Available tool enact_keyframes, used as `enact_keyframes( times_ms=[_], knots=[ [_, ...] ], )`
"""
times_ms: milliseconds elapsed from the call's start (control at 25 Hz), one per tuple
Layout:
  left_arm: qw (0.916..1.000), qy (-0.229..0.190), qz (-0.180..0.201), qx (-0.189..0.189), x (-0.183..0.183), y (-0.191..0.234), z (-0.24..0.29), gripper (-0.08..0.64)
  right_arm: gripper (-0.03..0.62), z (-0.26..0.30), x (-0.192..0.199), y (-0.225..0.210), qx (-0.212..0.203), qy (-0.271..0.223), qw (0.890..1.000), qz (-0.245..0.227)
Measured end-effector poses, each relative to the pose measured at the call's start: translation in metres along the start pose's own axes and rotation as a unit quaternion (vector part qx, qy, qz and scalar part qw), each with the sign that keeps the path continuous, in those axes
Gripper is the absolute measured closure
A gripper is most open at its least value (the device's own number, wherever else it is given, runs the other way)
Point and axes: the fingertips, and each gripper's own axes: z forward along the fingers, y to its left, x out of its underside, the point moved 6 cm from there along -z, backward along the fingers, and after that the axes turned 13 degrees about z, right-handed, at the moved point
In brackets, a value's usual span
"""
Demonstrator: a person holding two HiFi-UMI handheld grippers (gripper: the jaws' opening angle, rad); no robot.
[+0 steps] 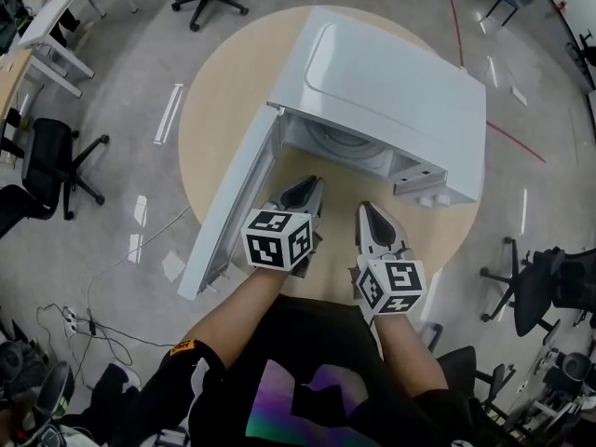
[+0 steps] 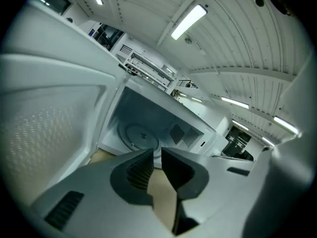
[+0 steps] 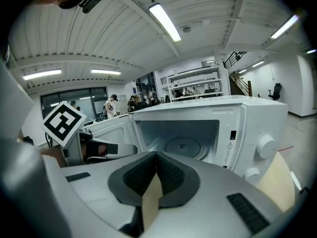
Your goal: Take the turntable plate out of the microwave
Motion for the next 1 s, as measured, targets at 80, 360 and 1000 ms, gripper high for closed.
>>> enact_keyframes(
  times_ms=[80, 360, 1000],
  knots=[
    [0.9997, 0.008, -0.021, -0.006, 0.001, 0.008, 0.017, 0.466, 0.577, 0.008, -0.002, -0.007, -0.001, 0.004, 1.000, 0.001],
    [0.9913, 0.024, -0.127, -0.022, 0.011, 0.033, 0.075, 0.428, 0.577, 0.020, 0.001, -0.034, 0.005, 0.023, 1.000, 0.003],
    [0.9697, 0.034, -0.232, -0.068, 0.021, 0.073, 0.134, 0.411, 0.575, 0.050, 0.006, -0.066, -0.003, 0.060, 0.998, 0.012]
  ],
)
